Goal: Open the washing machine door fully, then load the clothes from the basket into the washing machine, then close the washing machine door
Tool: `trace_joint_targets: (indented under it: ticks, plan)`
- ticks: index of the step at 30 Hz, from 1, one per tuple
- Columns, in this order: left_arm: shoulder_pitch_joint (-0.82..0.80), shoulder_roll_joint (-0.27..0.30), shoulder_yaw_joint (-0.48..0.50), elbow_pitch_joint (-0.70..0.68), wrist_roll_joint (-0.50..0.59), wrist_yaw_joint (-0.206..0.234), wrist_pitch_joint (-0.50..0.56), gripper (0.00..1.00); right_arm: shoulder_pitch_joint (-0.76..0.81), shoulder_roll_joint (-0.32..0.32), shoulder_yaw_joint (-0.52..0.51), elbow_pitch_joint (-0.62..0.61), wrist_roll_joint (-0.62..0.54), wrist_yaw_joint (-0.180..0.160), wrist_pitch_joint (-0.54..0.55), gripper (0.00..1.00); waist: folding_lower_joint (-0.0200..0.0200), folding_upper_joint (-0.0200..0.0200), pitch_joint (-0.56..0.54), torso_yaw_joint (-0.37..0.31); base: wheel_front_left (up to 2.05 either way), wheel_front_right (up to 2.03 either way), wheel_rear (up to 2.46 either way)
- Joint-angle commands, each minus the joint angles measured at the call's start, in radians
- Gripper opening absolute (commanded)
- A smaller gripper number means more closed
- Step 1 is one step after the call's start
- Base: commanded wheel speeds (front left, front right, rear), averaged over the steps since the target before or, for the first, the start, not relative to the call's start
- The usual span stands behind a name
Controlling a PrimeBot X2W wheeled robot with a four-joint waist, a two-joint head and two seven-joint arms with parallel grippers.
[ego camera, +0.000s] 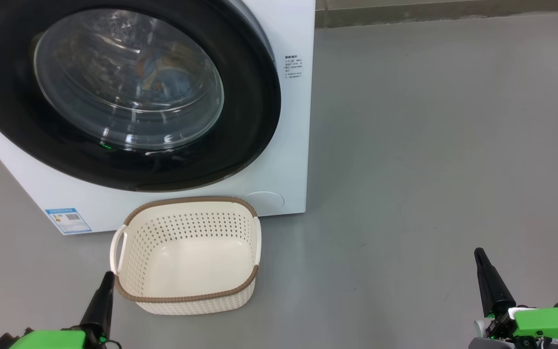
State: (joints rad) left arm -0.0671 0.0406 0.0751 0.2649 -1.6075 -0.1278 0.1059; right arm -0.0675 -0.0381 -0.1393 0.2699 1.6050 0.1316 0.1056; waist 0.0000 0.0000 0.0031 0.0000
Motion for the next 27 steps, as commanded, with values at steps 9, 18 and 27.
trace_joint_targets:
  ticks: [9, 18, 27]
  plan:
    - [-0.041, 0.012, 0.036, -0.02, -0.003, -0.003, 0.005, 0.0, -0.04, -0.012, 0.026, -0.025, 0.004, -0.001, 0.008, 0.0, 0.0, 0.0, 0.0, 0.0, 0.0, 0.0, 0.0]
    - [-0.041, 0.012, 0.037, -0.02, -0.003, -0.003, 0.006, 0.0, -0.04, -0.012, 0.026, -0.025, 0.004, -0.001, 0.008, 0.0, 0.0, 0.0, 0.0, 0.0, 0.0, 0.0, 0.0]
    - [-0.041, 0.011, 0.037, -0.02, -0.002, -0.003, 0.006, 0.0, -0.04, -0.012, 0.026, -0.025, 0.004, -0.001, 0.008, 0.0, 0.0, 0.0, 0.0, 0.0, 0.0, 0.0, 0.0]
